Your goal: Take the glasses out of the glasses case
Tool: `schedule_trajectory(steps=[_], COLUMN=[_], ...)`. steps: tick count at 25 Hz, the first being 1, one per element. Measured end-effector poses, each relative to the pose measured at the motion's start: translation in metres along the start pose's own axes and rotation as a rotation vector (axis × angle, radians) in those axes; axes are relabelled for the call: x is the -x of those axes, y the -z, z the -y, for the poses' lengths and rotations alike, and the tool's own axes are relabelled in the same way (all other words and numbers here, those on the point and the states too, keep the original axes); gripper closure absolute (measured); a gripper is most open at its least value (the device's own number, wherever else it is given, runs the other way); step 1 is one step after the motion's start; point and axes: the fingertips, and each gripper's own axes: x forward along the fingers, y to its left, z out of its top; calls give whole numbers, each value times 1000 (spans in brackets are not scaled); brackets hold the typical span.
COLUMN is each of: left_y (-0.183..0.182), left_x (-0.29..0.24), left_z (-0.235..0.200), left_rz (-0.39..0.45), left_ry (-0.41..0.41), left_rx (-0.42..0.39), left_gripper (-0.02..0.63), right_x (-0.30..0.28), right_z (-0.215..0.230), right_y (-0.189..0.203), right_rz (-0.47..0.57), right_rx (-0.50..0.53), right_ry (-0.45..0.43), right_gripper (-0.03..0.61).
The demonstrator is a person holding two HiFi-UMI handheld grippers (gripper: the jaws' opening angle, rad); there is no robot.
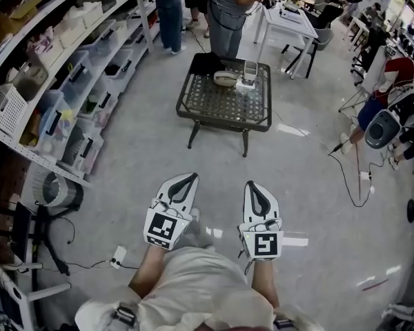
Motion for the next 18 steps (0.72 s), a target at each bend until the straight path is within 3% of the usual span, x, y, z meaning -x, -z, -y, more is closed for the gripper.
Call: schedule_trajectory(steps=[11, 18], left_y=[-13, -6], left_x=[-78, -108], left_z=[-102, -150], left_rz=[34, 28], left_ry=[50, 77], left_rx=[-21, 6], left_gripper=[603, 603], right_x=[-116, -166], right_z=[0, -2], right_y=[3, 12], right_rz=[-11, -57], right_rx=[-24, -14], right_ry=[14, 40], right_gripper=[572, 572])
